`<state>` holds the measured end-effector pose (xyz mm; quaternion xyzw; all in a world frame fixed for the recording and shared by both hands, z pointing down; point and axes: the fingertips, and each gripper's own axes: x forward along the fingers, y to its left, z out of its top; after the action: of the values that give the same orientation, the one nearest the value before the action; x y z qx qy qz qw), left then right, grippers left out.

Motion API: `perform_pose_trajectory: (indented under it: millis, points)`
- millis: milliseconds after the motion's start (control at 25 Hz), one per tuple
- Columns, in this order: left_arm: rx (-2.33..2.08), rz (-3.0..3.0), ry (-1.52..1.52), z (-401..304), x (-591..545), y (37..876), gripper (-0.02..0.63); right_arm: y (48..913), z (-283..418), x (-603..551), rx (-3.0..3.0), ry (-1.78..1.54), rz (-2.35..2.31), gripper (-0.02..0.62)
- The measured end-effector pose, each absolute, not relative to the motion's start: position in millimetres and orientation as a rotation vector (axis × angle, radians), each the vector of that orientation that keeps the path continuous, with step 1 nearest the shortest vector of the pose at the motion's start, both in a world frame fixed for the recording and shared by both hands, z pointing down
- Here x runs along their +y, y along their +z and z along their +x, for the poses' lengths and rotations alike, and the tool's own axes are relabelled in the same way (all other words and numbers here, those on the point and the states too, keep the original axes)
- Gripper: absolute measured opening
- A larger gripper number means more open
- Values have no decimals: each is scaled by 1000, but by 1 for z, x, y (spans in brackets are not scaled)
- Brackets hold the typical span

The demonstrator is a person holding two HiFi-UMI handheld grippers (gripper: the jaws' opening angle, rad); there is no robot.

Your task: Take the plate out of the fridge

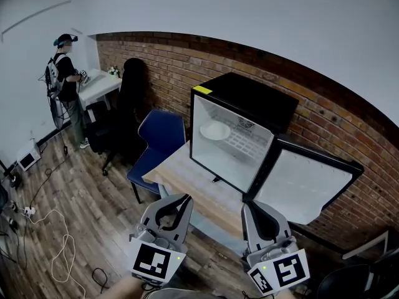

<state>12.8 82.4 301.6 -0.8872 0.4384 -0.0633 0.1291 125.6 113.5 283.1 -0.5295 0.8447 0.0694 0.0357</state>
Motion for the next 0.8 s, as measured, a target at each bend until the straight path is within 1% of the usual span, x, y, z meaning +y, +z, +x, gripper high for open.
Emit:
perform_pose_trajectory:
  millis: [400,800]
  points:
    - [1230,-2637,-214,-2,7,305,20,283,109,37,2583,163,-1698,32]
    - [1181,-2697,-230,-26,-96,300,20,269,83,-62,2555,140,-1761,32]
